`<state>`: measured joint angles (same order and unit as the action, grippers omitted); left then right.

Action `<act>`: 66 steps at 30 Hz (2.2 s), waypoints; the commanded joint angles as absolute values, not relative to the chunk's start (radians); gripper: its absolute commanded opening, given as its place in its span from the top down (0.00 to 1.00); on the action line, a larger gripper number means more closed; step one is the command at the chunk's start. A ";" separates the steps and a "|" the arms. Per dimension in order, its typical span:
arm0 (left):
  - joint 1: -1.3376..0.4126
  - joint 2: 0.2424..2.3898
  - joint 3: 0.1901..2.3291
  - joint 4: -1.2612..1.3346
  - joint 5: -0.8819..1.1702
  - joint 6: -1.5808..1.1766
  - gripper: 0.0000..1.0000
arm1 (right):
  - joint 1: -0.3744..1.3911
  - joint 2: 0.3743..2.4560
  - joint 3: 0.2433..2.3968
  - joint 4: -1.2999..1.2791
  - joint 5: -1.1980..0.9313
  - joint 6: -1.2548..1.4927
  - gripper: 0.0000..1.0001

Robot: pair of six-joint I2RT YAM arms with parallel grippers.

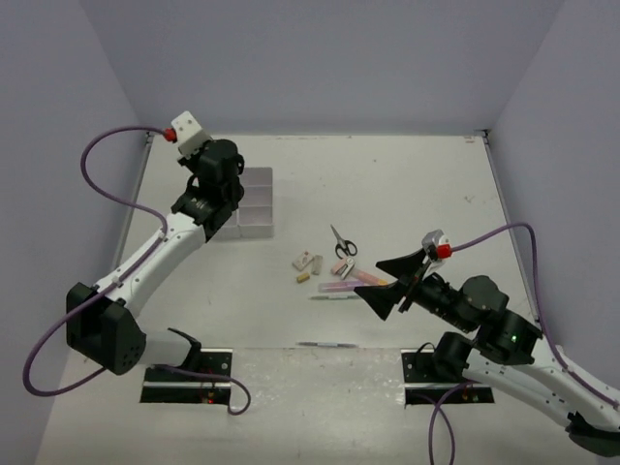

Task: Sort the stationery into containers
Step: Place the pen in the storage box, then pick up the pen from the center of the board.

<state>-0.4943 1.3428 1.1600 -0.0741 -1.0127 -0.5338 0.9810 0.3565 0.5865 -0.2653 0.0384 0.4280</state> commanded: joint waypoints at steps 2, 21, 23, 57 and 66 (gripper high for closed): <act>-0.285 1.423 1.119 0.311 -1.052 -0.433 1.00 | 0.982 0.285 0.573 -0.299 0.006 0.445 0.01; -0.181 1.602 1.013 0.644 -0.923 -0.491 1.00 | 0.982 0.349 0.607 -0.304 -0.029 0.404 0.01; -0.181 1.631 1.019 0.645 -0.919 -0.492 1.00 | 0.982 0.347 0.609 -0.304 -0.027 0.400 0.01; -0.193 0.800 0.883 -0.498 -0.146 -0.588 0.00 | 0.986 1.157 0.947 -0.592 0.054 0.073 0.41; -0.193 0.653 0.763 -0.496 -0.075 -0.472 0.00 | 1.062 1.375 0.981 -0.646 0.023 0.069 0.58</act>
<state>-0.1921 0.6785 0.7944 -0.4776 -0.1667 -0.5636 1.0004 1.3565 0.9588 -0.6122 0.0547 0.0942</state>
